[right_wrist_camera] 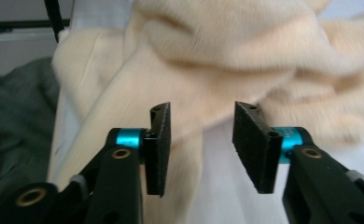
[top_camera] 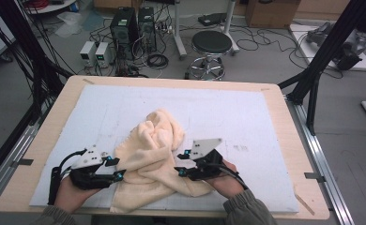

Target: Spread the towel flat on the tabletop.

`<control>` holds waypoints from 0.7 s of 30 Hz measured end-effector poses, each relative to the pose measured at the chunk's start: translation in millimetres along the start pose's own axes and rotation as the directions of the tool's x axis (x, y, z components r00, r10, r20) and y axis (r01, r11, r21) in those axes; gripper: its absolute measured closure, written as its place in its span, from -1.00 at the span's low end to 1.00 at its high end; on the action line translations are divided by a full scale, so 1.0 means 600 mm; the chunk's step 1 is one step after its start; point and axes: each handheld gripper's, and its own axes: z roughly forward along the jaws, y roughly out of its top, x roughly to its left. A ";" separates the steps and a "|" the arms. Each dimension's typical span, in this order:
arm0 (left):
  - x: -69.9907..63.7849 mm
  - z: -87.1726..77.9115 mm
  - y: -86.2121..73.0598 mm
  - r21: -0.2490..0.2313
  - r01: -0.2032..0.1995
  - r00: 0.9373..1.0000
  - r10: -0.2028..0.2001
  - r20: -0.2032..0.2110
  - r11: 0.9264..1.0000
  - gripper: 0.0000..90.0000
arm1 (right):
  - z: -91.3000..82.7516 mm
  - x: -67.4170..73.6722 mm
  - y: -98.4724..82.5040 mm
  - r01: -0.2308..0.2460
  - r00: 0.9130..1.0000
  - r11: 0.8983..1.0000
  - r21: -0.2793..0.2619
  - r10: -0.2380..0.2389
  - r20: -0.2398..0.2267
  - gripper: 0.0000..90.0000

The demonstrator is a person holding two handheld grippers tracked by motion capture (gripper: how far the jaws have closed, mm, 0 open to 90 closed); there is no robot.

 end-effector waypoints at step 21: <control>0.019 0.054 0.015 0.071 -0.017 0.999 0.015 0.036 0.997 0.83 | 0.063 -0.037 -0.020 -0.028 0.999 0.990 0.138 0.033 -0.029 0.99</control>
